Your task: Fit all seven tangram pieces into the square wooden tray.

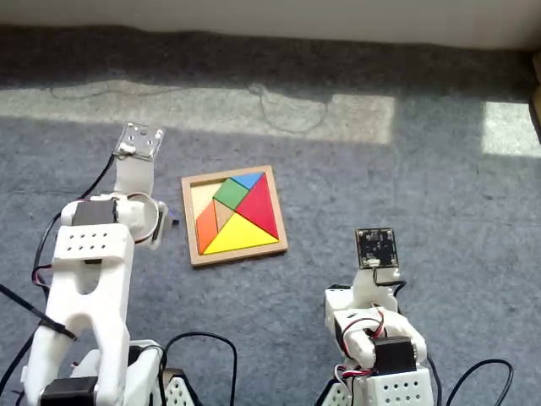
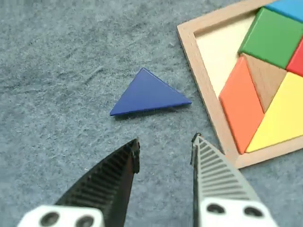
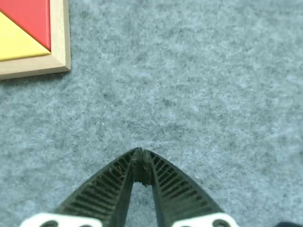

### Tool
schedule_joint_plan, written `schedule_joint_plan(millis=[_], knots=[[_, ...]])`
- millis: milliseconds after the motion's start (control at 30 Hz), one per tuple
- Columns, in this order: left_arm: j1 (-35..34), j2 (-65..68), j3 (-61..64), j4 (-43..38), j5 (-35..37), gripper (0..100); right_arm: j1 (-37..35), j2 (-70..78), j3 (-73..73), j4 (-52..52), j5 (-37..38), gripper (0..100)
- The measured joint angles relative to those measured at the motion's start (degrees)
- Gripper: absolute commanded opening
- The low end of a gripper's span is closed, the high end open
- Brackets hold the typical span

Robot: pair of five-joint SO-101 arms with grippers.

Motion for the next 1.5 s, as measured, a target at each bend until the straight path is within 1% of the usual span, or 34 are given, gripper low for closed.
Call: schedule_joint_plan(millis=[133,267,433,567,667,733,967,1167,1300,1500], knots=[[-3.3,-0.2,0.0,1.7,-15.0,20,0.0,0.0,0.0,0.0,0.0,0.9],[-6.2,-0.2,-0.2,1.8,-27.0,20,0.0,0.0,0.0,0.0,0.0,0.9],[-7.5,-0.2,-2.6,1.8,-35.8,20,0.0,0.0,0.0,0.0,0.0,0.9],[-7.5,-0.2,-2.9,1.9,-40.4,20,0.0,0.0,0.0,0.0,0.0,0.9],[-7.5,0.4,-3.4,1.9,-43.0,20,0.0,0.0,0.0,0.0,0.0,0.9],[-7.5,3.2,-5.9,1.9,-43.2,20,0.0,0.0,0.0,0.0,0.0,0.9],[-7.5,22.2,-19.9,2.0,-43.4,20,0.0,0.0,0.0,0.0,0.0,0.9],[-3.0,35.0,-29.0,6.3,-43.6,20,0.0,0.0,0.0,0.0,0.0,0.9],[-0.3,40.4,-33.7,8.9,-43.6,27,0.0,0.0,0.0,0.0,0.0,0.9],[0.5,46.6,-41.8,13.0,-43.6,29,0.0,0.0,0.0,0.0,0.0,0.9]])
